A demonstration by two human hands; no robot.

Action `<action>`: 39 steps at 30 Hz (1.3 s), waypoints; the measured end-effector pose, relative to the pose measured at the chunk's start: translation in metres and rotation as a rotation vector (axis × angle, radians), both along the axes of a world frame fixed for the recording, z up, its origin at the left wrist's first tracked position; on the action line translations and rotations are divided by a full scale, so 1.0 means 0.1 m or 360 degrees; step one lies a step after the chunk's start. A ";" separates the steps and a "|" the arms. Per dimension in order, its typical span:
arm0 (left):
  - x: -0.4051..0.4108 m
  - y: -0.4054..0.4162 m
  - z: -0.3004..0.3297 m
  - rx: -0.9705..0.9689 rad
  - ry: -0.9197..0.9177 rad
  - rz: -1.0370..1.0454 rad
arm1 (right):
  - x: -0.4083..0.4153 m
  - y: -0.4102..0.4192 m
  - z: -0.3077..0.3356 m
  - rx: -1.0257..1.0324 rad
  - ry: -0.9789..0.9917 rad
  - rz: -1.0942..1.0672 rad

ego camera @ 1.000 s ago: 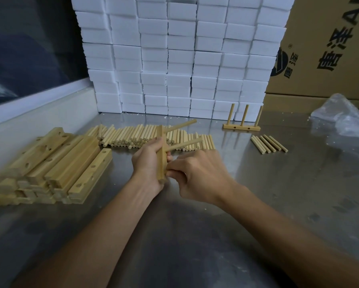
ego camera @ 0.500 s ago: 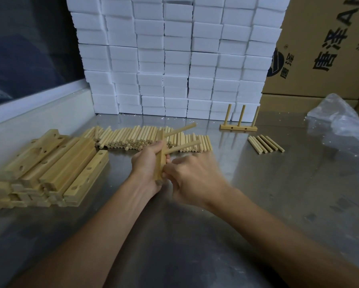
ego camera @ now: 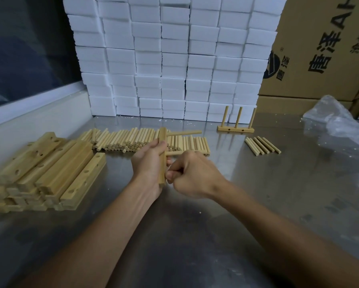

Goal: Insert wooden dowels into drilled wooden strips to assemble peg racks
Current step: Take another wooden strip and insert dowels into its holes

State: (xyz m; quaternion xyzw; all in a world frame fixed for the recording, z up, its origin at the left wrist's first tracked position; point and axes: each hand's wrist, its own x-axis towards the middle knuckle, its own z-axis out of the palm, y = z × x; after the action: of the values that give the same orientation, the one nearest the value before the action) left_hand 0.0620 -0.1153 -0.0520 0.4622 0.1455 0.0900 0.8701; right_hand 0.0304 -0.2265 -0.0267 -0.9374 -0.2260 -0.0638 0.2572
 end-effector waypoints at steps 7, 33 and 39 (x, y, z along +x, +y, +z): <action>0.00 0.06 0.02 -0.0049 0.0085 -0.0076 | -0.09 0.06 -0.02 -0.0605 -0.0718 0.0134; 0.12 0.24 -0.03 -0.0242 0.0152 0.0193 | 0.15 -0.33 0.22 0.0160 -0.0562 -0.0281; 0.14 0.22 -0.03 -0.0394 0.0200 0.0237 | -0.02 -0.22 0.00 0.0740 0.0614 -0.0347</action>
State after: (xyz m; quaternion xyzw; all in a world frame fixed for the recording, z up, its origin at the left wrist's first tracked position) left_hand 0.0758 -0.0930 -0.0549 0.3442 0.2434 0.1067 0.9005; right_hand 0.0288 -0.2483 -0.0266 -0.8670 -0.0506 0.0379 0.4942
